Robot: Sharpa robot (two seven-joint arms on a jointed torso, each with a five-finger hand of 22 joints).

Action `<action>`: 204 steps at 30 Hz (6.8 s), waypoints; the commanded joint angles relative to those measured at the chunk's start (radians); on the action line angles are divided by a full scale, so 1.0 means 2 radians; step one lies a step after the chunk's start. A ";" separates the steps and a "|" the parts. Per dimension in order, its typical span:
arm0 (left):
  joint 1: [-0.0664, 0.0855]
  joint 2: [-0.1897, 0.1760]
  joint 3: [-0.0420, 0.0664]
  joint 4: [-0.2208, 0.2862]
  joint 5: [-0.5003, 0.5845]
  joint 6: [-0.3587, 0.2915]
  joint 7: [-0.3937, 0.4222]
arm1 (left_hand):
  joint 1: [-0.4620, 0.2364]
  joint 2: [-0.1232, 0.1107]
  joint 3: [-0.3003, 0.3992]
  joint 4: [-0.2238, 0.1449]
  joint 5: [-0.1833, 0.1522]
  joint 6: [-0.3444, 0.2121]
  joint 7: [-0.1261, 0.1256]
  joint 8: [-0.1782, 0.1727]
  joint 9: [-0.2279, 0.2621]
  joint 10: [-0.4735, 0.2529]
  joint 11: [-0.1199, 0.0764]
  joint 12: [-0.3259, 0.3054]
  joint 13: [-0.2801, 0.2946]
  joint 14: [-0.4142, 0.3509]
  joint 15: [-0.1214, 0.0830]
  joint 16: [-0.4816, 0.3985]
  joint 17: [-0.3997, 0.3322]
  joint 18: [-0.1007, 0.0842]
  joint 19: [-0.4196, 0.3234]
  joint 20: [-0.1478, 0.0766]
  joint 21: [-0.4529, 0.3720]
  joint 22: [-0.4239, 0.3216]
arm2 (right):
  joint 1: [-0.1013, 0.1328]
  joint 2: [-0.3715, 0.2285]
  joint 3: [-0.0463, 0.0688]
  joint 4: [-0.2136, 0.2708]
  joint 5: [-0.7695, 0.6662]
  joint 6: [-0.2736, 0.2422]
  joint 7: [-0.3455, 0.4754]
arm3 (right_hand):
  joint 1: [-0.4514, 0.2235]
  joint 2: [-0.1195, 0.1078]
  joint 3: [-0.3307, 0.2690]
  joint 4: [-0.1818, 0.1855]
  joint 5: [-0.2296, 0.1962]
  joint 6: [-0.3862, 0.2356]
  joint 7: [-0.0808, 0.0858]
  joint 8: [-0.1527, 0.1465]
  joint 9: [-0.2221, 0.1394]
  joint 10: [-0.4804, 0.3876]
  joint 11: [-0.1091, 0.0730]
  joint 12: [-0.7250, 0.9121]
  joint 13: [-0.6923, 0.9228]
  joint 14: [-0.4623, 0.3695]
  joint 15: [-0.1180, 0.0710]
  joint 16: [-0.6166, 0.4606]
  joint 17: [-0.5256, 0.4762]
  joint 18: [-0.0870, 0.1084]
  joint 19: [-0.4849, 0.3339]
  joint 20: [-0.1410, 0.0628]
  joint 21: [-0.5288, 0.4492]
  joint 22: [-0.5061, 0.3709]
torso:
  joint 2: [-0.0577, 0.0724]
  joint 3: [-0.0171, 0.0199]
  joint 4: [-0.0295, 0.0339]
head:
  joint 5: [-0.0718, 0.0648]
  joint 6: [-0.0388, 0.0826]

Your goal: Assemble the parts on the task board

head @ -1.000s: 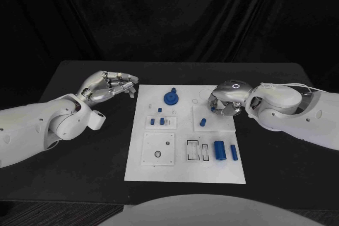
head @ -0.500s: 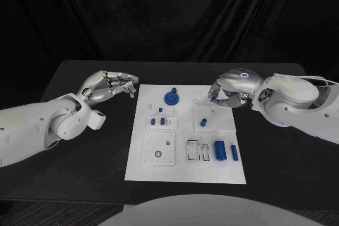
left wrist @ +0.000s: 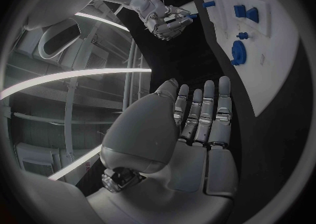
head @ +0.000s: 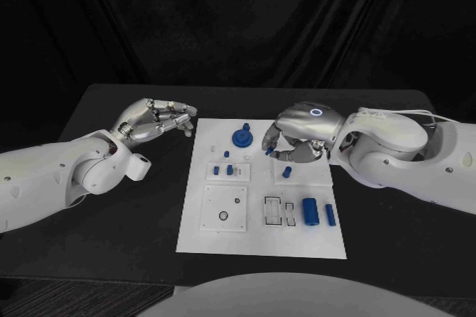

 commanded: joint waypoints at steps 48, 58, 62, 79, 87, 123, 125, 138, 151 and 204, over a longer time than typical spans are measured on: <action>-0.004 0.010 0.000 -0.005 0.005 0.024 0.021 | 0.006 0.008 0.004 -0.006 0.004 -0.006 0.004 0.001 -0.002 -0.011 0.003 0.004 -0.005 -0.008 0.004 -0.002 -0.005 -0.004 -0.003 0.004 -0.007 0.002 | -0.075 0.107 0.000 -0.042 -0.062 0.058 0.010 | 0.003 -0.001 0.005 -0.003 -0.004 -0.008 0.003 -0.022 -0.006 0.011 0.004 -0.025 -0.010 0.029 0.002 0.106 0.106 -0.020 0.027 0.001 0.112 0.050 | 0.001 0.0013 0.0009 | 0.014 0.000; -0.007 0.011 0.000 -0.007 0.005 0.026 0.020 | 0.006 0.008 0.004 -0.006 0.005 -0.007 0.004 0.001 -0.002 -0.012 0.003 0.004 -0.005 -0.009 0.004 -0.002 -0.005 -0.004 -0.004 0.004 -0.008 0.002 | -0.078 0.109 0.000 -0.045 -0.062 0.063 0.007 | 0.003 -0.001 0.005 -0.003 -0.003 -0.008 0.004 -0.022 -0.007 0.011 0.004 -0.026 -0.010 0.029 0.002 0.106 0.105 -0.020 0.027 0.001 0.112 0.050 | 0.001 0.0011 0.0012 | 0.014 0.000; -0.008 0.011 0.000 -0.008 0.005 0.027 0.019 | 0.005 0.008 0.004 -0.006 0.005 -0.008 0.005 0.001 -0.002 -0.013 0.003 0.004 -0.006 -0.010 0.004 -0.002 -0.005 -0.004 -0.004 0.004 -0.008 0.002 | -0.081 0.110 0.000 -0.047 -0.062 0.064 0.006 | 0.003 -0.001 0.005 -0.003 -0.003 -0.009 0.004 -0.023 -0.007 0.011 0.004 -0.026 -0.010 0.028 0.002 0.106 0.105 -0.020 0.027 0.001 0.111 0.050 | 0.001 0.0011 0.0006 | 0.014 0.000; -0.009 0.012 0.000 -0.011 0.005 0.030 0.016 | 0.005 0.008 0.004 -0.006 0.005 -0.008 0.005 0.001 -0.002 -0.014 0.003 0.004 -0.006 -0.010 0.004 -0.002 -0.006 -0.004 -0.005 0.004 -0.009 0.002 | -0.088 0.113 0.000 -0.049 -0.062 0.069 0.004 | 0.001 -0.003 0.006 -0.003 -0.005 -0.014 0.006 -0.028 -0.008 0.008 0.006 -0.029 -0.011 0.024 0.004 0.103 0.101 -0.019 0.023 0.002 0.104 0.048 | 0.001 0.0016 0.0008 | 0.014 0.000; -0.010 0.013 0.000 -0.012 0.005 0.031 0.014 | 0.005 0.008 0.004 -0.006 0.005 -0.009 0.005 0.000 -0.003 -0.015 0.003 0.005 -0.007 -0.011 0.004 -0.003 -0.006 -0.004 -0.005 0.005 -0.009 0.003 | -0.090 0.112 0.000 -0.049 -0.062 0.069 0.005 | -0.001 -0.003 0.005 -0.003 -0.008 -0.015 0.007 -0.030 -0.009 0.008 0.007 -0.030 -0.011 0.022 0.005 0.103 0.100 -0.019 0.021 0.002 0.103 0.048 | 0.001 0.0018 0.0009 | 0.013 0.000; -0.010 0.008 0.000 -0.011 0.005 0.032 0.007 | 0.006 0.010 0.005 -0.007 0.007 -0.010 0.006 0.000 -0.003 -0.017 0.004 0.005 -0.008 -0.012 0.005 -0.002 -0.007 -0.005 -0.006 0.005 -0.010 0.003 | -0.067 0.061 0.000 -0.028 -0.024 -0.013 0.027 | 0.056 -0.036 -0.125 0.156 -0.112 -0.238 -0.023 -0.040 -0.087 -0.238 0.048 -0.009 -0.037 -0.038 0.028 0.077 0.039 -0.003 -0.034 0.026 -0.016 0.025 | 0.001 0.0020 0.0009 | 0.012 0.000; -0.010 0.007 0.000 -0.010 0.005 0.031 0.006 | 0.006 0.010 0.005 -0.007 0.007 -0.010 0.006 0.000 -0.003 -0.017 0.004 0.005 -0.008 -0.012 0.005 -0.002 -0.007 -0.005 -0.006 0.005 -0.010 0.003 | -0.047 0.042 0.000 -0.019 -0.007 -0.008 0.020 | 0.054 -0.032 -0.124 0.155 -0.112 -0.199 -0.011 -0.030 -0.082 -0.229 0.047 0.003 -0.037 -0.025 0.029 0.093 0.055 -0.005 -0.025 0.027 0.000 0.028 | 0.001 0.0020 0.0012 | 0.011 0.000; -0.011 0.006 0.000 -0.008 0.005 0.029 0.007 | 0.005 0.009 0.005 -0.008 0.007 -0.010 0.007 0.000 -0.003 -0.018 0.004 0.005 -0.008 -0.012 0.005 -0.002 -0.007 -0.005 -0.006 0.005 -0.010 0.003 | 0.010 -0.044 0.000 0.003 0.010 0.074 -0.059 | 0.032 -0.053 -0.137 0.159 -0.126 -0.144 -0.017 -0.023 -0.081 -0.217 0.046 0.003 -0.042 0.011 0.034 0.102 0.059 -0.009 0.014 0.030 0.044 0.031 | 0.000 0.0020 0.0014 | 0.007 0.000; -0.011 0.008 0.000 -0.009 0.005 0.031 0.006 | 0.005 0.009 0.005 -0.008 0.007 -0.010 0.007 0.001 -0.003 -0.018 0.004 0.005 -0.008 -0.012 0.005 -0.002 -0.007 -0.005 -0.006 0.005 -0.011 0.004 | -0.014 -0.048 0.000 -0.008 -0.007 0.097 -0.065 | 0.024 -0.039 -0.130 0.157 -0.140 -0.132 -0.009 -0.034 -0.087 -0.164 0.038 0.003 -0.041 0.020 0.028 0.087 0.046 -0.009 0.025 0.026 0.043 0.027 | 0.002 0.0031 -0.0007 | 0.009 0.000; -0.013 0.012 0.000 -0.012 0.005 0.044 -0.007 | 0.013 0.013 0.012 -0.017 0.015 -0.008 0.009 0.005 -0.002 -0.018 0.007 0.011 -0.013 -0.015 0.006 -0.002 -0.011 -0.006 -0.008 0.005 -0.014 0.008 | 0.000 -0.046 0.000 0.024 0.024 0.039 -0.018 | 0.086 0.000 -0.051 0.079 -0.088 0.017 -0.005 0.005 -0.045 0.036 -0.005 -0.024 -0.039 0.026 -0.006 0.075 0.046 -0.013 0.030 -0.005 0.063 0.040 | 0.000 0.0021 0.0002 | 0.009 0.000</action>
